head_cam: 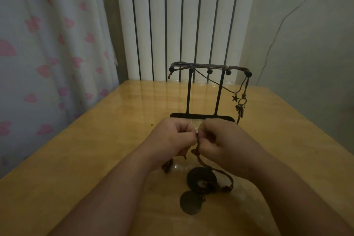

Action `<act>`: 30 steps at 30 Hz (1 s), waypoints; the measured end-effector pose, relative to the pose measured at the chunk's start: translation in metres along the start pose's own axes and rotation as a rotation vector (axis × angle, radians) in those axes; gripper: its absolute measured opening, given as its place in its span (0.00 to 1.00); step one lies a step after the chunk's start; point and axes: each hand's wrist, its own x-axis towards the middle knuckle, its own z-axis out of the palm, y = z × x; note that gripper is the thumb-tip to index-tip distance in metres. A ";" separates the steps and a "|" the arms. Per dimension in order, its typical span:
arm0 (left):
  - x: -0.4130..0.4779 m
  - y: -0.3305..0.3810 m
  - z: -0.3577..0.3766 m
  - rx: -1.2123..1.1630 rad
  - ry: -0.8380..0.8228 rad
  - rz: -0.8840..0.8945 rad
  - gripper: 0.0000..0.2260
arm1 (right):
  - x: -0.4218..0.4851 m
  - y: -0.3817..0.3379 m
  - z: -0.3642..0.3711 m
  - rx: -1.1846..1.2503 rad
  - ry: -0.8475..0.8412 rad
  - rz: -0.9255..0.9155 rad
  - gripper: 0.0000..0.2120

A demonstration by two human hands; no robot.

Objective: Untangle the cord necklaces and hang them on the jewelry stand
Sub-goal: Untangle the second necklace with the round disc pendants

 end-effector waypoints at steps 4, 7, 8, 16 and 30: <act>-0.001 0.002 -0.001 -0.036 -0.017 0.009 0.16 | -0.002 0.006 0.005 0.167 0.029 0.018 0.02; -0.001 0.004 -0.001 -0.081 -0.018 0.008 0.12 | -0.001 0.008 0.006 0.253 0.042 0.027 0.03; -0.001 0.005 -0.001 -0.107 -0.025 0.003 0.10 | -0.001 0.009 0.007 0.285 0.047 0.029 0.04; -0.001 0.004 -0.003 -0.228 -0.019 -0.008 0.09 | 0.001 0.014 0.010 0.514 0.073 0.027 0.05; -0.002 0.007 0.000 0.011 0.163 0.066 0.08 | 0.003 0.017 0.010 0.267 0.174 0.005 0.03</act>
